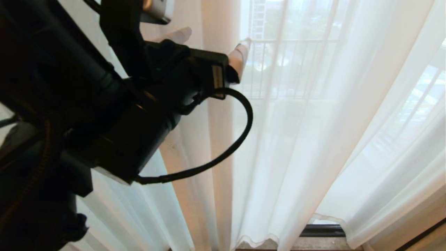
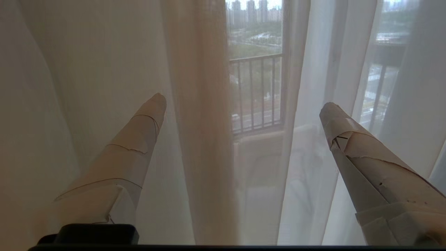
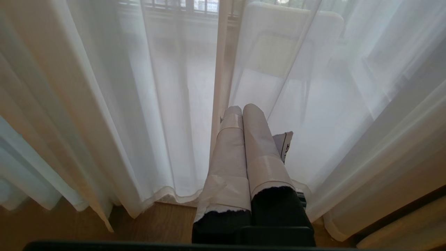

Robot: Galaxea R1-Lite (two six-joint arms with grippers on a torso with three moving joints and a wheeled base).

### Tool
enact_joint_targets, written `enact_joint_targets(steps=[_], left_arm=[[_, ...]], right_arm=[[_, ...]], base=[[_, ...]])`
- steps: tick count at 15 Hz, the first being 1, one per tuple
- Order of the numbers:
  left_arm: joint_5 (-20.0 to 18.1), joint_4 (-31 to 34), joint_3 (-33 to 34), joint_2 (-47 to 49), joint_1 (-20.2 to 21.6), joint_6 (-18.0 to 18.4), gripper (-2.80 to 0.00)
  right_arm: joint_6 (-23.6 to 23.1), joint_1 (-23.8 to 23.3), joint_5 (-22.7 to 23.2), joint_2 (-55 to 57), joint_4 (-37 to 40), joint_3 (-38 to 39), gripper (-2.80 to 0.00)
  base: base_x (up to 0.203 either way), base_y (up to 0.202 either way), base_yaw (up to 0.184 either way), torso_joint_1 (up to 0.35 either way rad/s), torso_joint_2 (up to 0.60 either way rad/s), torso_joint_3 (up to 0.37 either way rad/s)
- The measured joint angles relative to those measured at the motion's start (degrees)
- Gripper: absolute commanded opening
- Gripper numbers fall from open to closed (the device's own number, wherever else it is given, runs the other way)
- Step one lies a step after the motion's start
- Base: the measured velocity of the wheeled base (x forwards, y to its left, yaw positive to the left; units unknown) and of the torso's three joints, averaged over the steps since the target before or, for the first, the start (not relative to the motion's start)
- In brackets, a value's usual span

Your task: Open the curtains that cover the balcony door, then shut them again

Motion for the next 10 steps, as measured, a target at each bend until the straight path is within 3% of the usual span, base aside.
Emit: enact_joint_targets(steps=[1, 2, 4, 10], left_arm=[[0.4, -0.1, 0.1, -0.4, -0.2, 0.0, 0.00], [1.2, -0.2, 0.1, -0.7, -0.2, 0.0, -2.80], [3.0, -0.2, 0.2, -1.1, -0.5, 0.0, -2.80], [3.1, 0.4, 0.6, -3.3, -1.4, 0.0, -2.80]], right_arm=[[0.0, 0.0, 0.0, 0.0, 0.0, 0.0, -2.80], [0.0, 0.0, 0.0, 0.0, 0.0, 0.0, -2.80], [0.0, 0.0, 0.0, 0.0, 0.0, 0.0, -2.80], [0.0, 0.0, 0.0, 0.0, 0.0, 0.0, -2.80]], base=[[0.000, 0.000, 0.000, 0.000, 0.00, 0.000], [0.000, 0.000, 0.000, 0.000, 0.00, 0.000], [0.000, 0.000, 0.000, 0.000, 0.00, 0.000], [0.000, 0.000, 0.000, 0.000, 0.00, 0.000]])
